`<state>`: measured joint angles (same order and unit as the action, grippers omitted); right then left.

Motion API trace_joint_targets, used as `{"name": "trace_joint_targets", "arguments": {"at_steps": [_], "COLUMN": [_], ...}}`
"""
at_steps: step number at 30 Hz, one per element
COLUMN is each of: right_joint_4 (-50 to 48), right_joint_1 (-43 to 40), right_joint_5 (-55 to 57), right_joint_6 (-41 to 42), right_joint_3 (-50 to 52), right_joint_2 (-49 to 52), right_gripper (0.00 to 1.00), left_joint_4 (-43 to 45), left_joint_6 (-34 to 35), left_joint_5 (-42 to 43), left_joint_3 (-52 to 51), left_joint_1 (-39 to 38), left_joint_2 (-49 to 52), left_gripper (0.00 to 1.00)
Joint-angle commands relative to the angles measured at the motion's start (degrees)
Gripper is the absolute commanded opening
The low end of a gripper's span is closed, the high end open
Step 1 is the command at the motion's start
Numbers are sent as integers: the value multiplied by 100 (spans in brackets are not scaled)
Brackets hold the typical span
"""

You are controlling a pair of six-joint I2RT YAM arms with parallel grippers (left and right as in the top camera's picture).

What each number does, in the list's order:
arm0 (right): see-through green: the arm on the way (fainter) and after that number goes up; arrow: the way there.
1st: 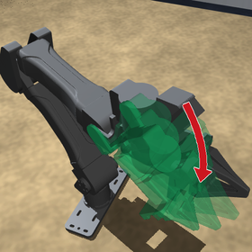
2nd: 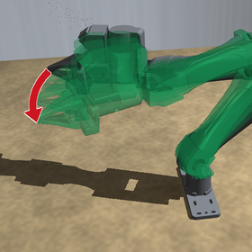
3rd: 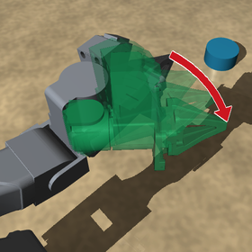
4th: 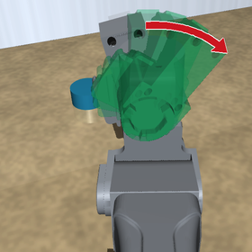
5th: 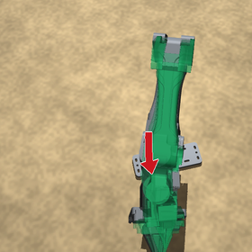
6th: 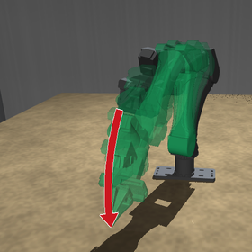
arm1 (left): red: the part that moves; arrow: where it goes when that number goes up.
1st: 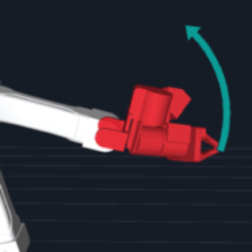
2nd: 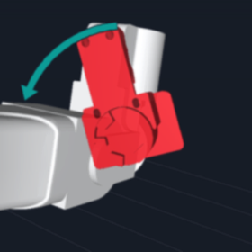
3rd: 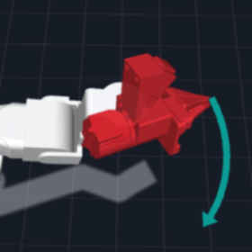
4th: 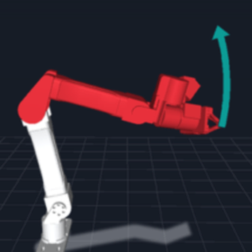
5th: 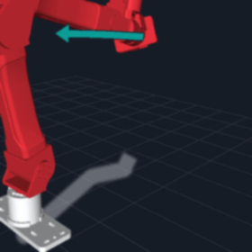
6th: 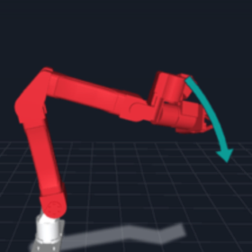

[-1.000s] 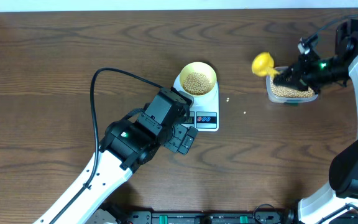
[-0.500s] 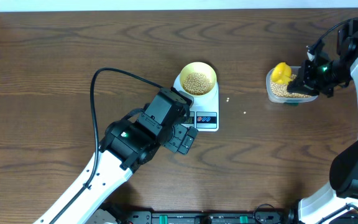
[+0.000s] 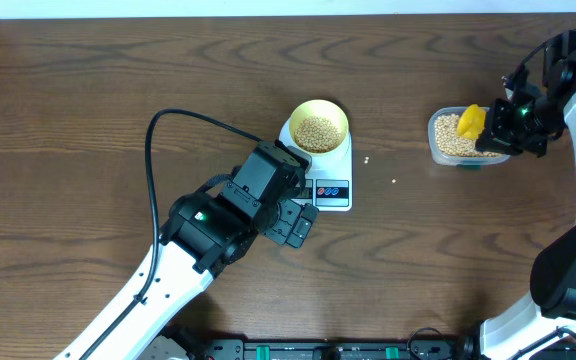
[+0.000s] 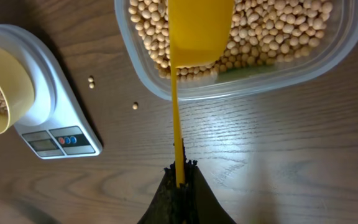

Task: Scoop item into bowl and weigh 50g on scale

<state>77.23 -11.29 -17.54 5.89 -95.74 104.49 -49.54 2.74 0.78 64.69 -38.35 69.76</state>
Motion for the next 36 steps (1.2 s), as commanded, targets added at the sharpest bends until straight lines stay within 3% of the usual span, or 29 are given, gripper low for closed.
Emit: {"name": "trace_joint_targets", "arguments": {"at_steps": [1,36], "right_joint_4": [-2,-306], "right_joint_1": [-39,356], "right_joint_5": [114,907], "right_joint_6": [125,765], "right_joint_3": [-118,-2], "right_joint_2": [-164,-129], "right_gripper": [1,1], "left_joint_4": [-11,-11], "left_joint_6": [-52,-52], "left_joint_5": [-13,-13], "left_joint_3": [129,129], "left_joint_1": [17,17], "left_joint_2": [2,2], "left_gripper": [99,99]}}
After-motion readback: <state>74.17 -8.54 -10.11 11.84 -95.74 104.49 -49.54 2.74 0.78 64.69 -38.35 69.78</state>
